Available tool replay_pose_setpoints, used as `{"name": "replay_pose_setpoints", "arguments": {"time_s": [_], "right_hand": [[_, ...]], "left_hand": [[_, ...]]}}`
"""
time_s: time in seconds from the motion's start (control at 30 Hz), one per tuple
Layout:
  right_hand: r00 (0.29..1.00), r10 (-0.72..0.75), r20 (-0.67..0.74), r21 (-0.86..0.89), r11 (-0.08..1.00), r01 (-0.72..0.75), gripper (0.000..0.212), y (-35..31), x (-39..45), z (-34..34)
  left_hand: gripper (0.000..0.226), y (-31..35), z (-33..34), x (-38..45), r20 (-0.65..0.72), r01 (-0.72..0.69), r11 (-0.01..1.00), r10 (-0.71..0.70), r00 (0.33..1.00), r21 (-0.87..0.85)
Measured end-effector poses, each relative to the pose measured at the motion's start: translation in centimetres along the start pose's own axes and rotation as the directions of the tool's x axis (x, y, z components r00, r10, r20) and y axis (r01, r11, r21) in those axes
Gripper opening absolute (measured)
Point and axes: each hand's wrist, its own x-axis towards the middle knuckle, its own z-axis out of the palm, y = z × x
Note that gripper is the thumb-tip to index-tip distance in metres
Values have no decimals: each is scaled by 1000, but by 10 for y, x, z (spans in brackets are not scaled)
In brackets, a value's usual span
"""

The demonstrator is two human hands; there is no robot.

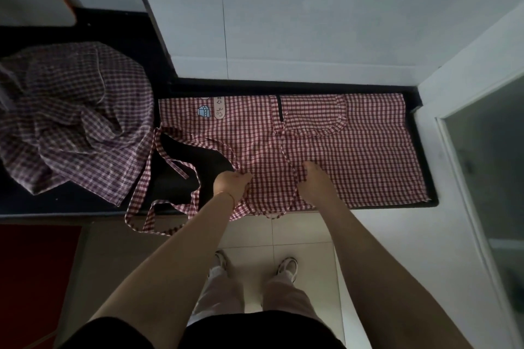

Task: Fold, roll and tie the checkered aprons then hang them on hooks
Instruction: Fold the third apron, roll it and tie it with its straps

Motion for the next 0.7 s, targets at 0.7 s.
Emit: {"name": "replay_pose_setpoints", "arguments": {"time_s": [0.7], "right_hand": [[923, -324, -208, -306, 918, 253, 17, -137, 34, 63]], "left_hand": [[15, 51, -53, 75, -45, 193, 853, -245, 969, -484]]}}
